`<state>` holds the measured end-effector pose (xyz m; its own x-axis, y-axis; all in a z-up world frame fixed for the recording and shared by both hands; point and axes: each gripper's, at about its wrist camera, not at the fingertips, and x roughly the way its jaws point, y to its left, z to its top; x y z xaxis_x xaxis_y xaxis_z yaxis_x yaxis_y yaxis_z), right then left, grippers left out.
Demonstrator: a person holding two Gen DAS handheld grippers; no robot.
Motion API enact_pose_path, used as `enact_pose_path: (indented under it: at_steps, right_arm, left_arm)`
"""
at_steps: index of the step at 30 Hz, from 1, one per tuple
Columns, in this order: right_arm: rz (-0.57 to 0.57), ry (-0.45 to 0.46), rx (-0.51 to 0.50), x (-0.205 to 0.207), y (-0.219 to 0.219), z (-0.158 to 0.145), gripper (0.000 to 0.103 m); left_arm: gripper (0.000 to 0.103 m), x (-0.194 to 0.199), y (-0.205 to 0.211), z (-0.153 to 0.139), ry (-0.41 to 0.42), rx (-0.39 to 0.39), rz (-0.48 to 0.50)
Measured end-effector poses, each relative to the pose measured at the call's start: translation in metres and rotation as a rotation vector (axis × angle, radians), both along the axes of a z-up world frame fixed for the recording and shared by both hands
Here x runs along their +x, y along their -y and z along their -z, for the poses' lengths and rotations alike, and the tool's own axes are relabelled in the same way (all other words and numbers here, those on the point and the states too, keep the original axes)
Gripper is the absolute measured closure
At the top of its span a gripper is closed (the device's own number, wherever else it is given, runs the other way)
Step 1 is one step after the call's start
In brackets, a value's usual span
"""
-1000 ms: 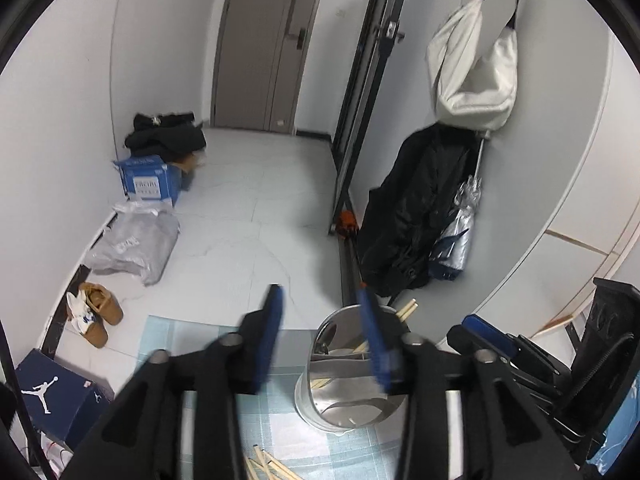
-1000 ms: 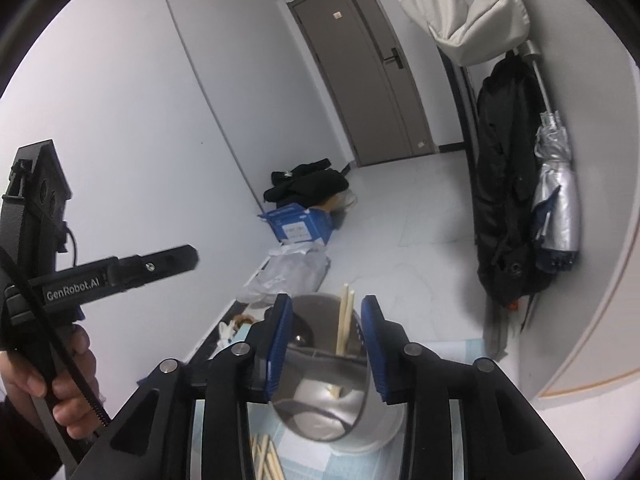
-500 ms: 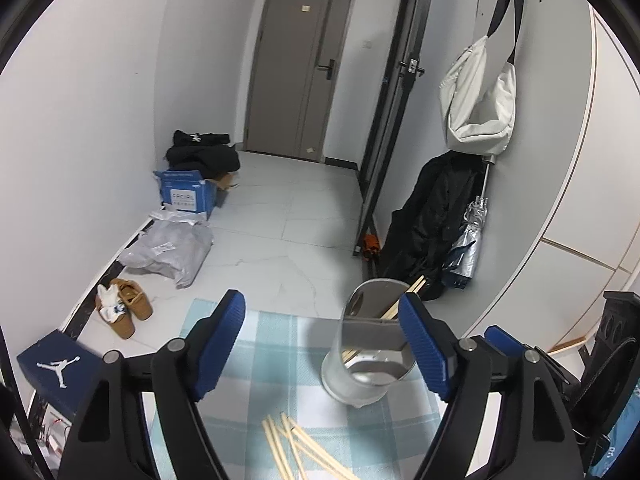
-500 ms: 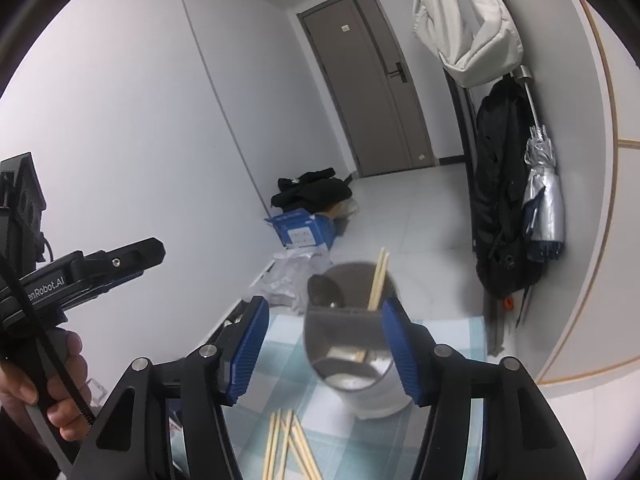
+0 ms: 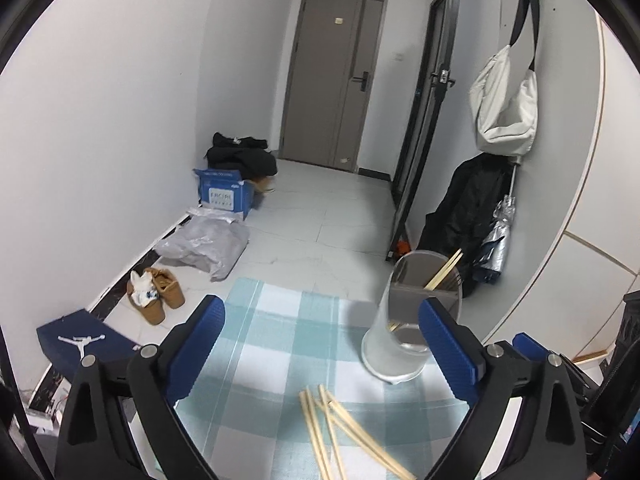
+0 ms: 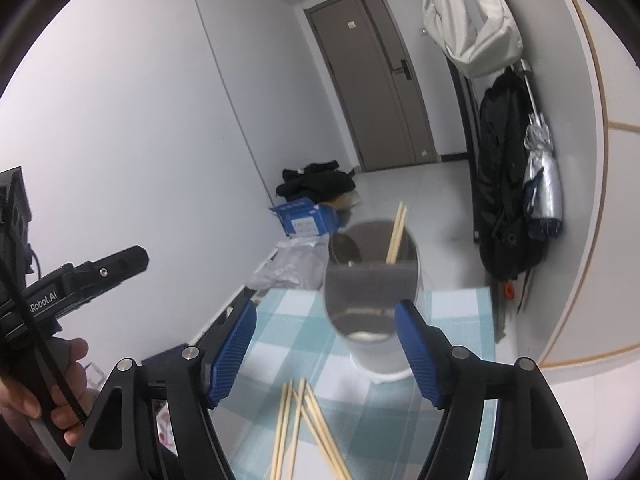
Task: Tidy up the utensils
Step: 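Move both tools back over the wooden chopsticks on the tablecloth, then close the right tool on a pair of wooden chopsticks and lift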
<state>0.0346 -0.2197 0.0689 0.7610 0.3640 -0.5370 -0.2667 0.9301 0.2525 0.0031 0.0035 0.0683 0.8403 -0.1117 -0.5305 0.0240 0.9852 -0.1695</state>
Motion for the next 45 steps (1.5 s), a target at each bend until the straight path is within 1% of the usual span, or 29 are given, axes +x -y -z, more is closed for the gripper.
enact_pose_path:
  at_steps: [3,6,7,10,16,17,20,23,28,30,32,35,37,39,43,44,45]
  right_arm:
    - [0.002,-0.032,-0.012,-0.002,-0.003,0.014,0.030]
    - [0.012,-0.068,-0.034,-0.002,-0.005,0.029,0.026]
    - [0.014,-0.084,-0.045,-0.001,-0.006,0.035,0.026]
    - [0.017,-0.133,-0.079,0.001,-0.007,0.050,0.026]
    - [0.018,-0.258,-0.141,0.011,-0.013,0.089,0.026]
    - [0.014,-0.274,-0.155,0.013,-0.016,0.095,0.026]
    - [0.002,-0.310,-0.198,0.019,-0.025,0.110,0.026]
    - [-0.017,-0.337,-0.241,0.024,-0.035,0.124,0.026]
    - [-0.066,-0.392,-0.258,0.036,-0.054,0.142,0.026]
    - [-0.088,-0.418,-0.267,0.042,-0.063,0.148,0.027]
    - [-0.110,-0.435,-0.278,0.049,-0.072,0.151,0.029]
    - [-0.140,-0.443,-0.284,0.059,-0.084,0.152,0.031]
    - [-0.157,-0.447,-0.300,0.067,-0.093,0.155,0.039]
    - [-0.178,-0.451,-0.316,0.076,-0.104,0.158,0.044]
    - [-0.212,-0.466,-0.346,0.089,-0.122,0.168,0.060]
    - [-0.217,-0.470,-0.351,0.091,-0.126,0.169,0.062]
    - [-0.220,-0.474,-0.358,0.093,-0.128,0.171,0.066]
  left_arm:
    - [0.007,0.000,-0.005,0.018,-0.034,-0.007,-0.004]
    - [0.007,-0.002,-0.012,0.034,-0.053,0.029,-0.069]
    - [0.007,-0.001,-0.016,0.041,-0.061,0.025,-0.090]
    - [0.007,0.002,-0.025,0.059,-0.102,-0.003,-0.091]
    - [0.006,0.012,-0.039,0.096,-0.202,-0.018,-0.081]
    - [0.006,0.013,-0.040,0.100,-0.217,-0.019,-0.083]
    - [0.006,0.019,-0.046,0.110,-0.271,-0.059,-0.068]
    - [0.006,0.024,-0.050,0.115,-0.303,-0.067,-0.071]
    - [0.006,0.033,-0.064,0.121,-0.349,-0.101,-0.102]
    - [0.006,0.038,-0.070,0.123,-0.373,-0.126,-0.106]
    - [0.006,0.044,-0.071,0.123,-0.391,-0.149,-0.108]
    - [0.006,0.047,-0.077,0.121,-0.394,-0.159,-0.126]
    - [0.006,0.049,-0.080,0.122,-0.404,-0.171,-0.140]
    - [0.006,0.050,-0.086,0.123,-0.416,-0.201,-0.154]
    - [0.006,0.053,-0.096,0.124,-0.433,-0.231,-0.184]
    - [0.006,0.054,-0.099,0.126,-0.440,-0.236,-0.194]
    - [0.006,0.054,-0.101,0.127,-0.446,-0.242,-0.199]
